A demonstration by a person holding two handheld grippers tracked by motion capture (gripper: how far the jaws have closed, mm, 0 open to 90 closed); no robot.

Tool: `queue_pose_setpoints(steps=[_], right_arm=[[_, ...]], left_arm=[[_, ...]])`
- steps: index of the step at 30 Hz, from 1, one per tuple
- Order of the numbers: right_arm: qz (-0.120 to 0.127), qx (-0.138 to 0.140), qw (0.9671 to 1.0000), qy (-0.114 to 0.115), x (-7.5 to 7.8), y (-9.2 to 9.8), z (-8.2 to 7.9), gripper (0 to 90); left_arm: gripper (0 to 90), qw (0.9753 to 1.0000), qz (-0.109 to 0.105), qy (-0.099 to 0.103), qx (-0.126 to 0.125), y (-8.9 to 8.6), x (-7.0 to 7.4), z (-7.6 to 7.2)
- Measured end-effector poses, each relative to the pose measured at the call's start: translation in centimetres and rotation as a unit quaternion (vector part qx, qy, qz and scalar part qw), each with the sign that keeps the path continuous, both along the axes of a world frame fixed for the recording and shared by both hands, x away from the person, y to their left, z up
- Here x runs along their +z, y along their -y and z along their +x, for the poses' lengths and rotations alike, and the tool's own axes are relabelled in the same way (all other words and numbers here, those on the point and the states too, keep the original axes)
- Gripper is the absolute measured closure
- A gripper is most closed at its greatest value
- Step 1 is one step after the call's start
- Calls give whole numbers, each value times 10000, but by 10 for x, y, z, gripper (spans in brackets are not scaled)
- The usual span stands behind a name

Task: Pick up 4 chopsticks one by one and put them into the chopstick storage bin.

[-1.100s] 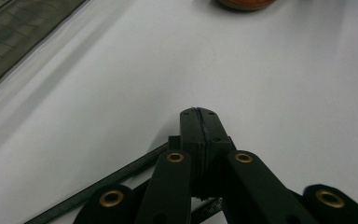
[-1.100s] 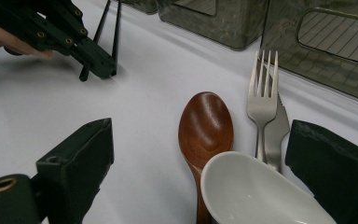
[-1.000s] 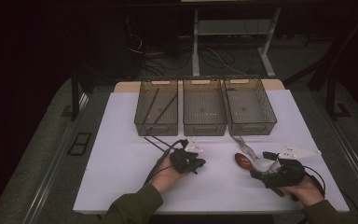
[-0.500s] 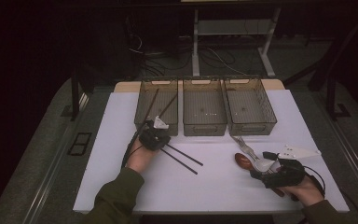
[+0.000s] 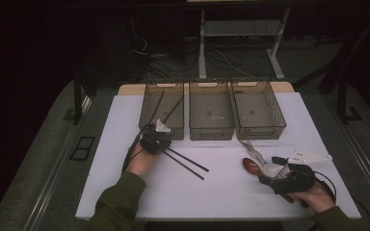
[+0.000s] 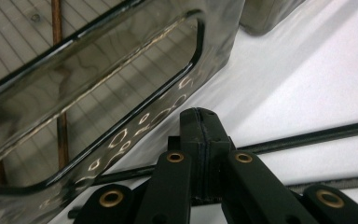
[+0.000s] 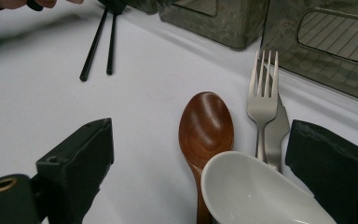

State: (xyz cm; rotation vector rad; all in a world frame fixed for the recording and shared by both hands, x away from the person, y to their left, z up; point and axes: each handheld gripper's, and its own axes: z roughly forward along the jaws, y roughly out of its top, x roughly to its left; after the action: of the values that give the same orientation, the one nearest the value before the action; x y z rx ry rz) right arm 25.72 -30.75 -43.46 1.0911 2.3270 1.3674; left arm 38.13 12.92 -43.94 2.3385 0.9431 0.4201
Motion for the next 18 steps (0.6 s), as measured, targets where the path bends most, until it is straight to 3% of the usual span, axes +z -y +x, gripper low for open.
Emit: queue_pose_setpoints(steps=[16, 18], right_arm=[[0, -4, 10000, 3, 0, 0, 0, 73], [-1, 1, 10000, 6, 0, 0, 0, 74]], left_arm=[[887, 10000, 33, -52, 6, -10, 2, -8], [887, 10000, 20, -50, -80, -9, 4, -10]])
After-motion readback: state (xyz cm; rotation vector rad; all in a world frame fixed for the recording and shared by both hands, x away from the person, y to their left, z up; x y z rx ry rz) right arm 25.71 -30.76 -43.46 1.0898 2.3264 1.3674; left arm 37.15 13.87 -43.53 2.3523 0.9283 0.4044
